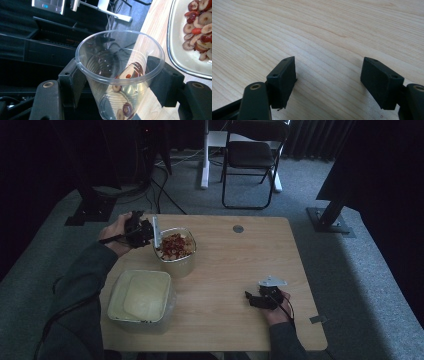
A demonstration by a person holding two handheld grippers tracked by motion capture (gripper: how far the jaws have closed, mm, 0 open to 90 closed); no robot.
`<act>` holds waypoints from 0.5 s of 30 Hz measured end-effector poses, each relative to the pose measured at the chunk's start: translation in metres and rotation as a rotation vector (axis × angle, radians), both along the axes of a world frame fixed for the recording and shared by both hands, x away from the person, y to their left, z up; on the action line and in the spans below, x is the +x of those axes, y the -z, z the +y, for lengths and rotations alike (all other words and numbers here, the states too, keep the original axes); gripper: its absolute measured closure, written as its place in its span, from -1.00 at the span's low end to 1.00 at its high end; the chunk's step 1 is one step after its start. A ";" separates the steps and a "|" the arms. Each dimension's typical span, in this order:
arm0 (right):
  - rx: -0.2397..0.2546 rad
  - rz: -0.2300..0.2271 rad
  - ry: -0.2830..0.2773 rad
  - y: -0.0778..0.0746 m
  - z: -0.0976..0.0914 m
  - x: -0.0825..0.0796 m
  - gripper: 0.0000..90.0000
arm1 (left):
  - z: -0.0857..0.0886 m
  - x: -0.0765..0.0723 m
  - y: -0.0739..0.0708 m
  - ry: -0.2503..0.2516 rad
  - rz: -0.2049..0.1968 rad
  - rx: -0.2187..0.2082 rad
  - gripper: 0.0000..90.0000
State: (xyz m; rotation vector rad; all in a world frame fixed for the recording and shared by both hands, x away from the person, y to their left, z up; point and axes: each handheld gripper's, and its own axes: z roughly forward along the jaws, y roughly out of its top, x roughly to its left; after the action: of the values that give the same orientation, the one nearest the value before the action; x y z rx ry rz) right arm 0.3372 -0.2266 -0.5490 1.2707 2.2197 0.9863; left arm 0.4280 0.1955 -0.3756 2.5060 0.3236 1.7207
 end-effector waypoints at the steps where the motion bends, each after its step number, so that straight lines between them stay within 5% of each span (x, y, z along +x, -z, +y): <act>1: 0.000 0.000 0.000 0.000 0.000 0.000 -0.38 | -0.002 0.000 0.002 0.001 -0.001 0.035 -0.24; 15: 0.001 -0.001 0.001 0.000 0.000 0.000 -0.38 | -0.020 -0.005 0.014 0.048 -0.020 0.303 -0.22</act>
State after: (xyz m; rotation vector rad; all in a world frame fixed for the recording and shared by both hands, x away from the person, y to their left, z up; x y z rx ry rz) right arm 0.3373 -0.2267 -0.5490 1.2712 2.2183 0.9872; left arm 0.4227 0.1758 -0.3892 2.6686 -0.0004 1.9008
